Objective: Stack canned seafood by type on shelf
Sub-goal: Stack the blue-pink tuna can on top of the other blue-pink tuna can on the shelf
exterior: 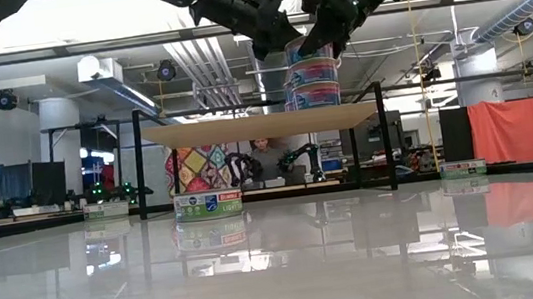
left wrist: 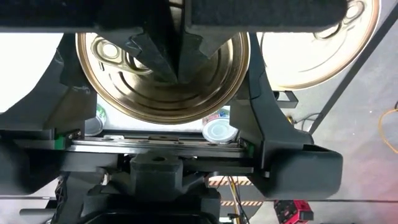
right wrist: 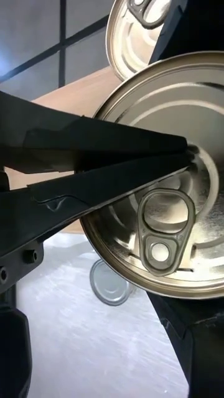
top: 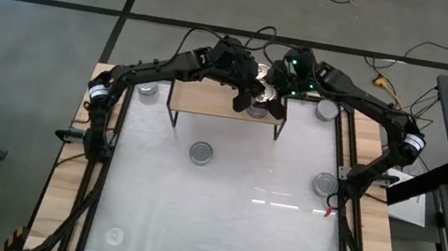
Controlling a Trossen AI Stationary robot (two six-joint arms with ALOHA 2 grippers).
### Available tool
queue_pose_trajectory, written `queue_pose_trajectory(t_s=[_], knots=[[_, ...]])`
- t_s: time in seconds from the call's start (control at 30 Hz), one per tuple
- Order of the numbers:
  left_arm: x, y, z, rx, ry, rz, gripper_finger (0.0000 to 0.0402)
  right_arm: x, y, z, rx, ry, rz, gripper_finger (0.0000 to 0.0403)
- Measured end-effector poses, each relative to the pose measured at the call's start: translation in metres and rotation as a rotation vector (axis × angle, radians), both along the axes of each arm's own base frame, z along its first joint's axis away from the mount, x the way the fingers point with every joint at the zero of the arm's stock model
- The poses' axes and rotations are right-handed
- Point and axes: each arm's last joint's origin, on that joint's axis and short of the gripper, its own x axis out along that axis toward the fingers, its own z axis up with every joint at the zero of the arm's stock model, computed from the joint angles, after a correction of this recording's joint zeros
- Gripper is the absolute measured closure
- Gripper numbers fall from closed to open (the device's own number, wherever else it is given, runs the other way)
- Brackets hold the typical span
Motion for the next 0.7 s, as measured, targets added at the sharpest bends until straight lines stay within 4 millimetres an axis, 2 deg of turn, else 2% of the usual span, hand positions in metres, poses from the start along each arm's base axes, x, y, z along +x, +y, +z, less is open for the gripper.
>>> queue_pose_trajectory(t_s=[0.4,0.7], knots=[[-0.001,-0.001,-0.003,-0.013,0.028,-0.003,0.0402,-0.006,-0.012,-0.03,0.06,-0.22,0.075,0.0003],[-0.001,-0.001,-0.003,-0.007,0.032,-0.008,0.0401,-0.017,-0.009,-0.039,0.044,-0.327,0.078,0.0003]])
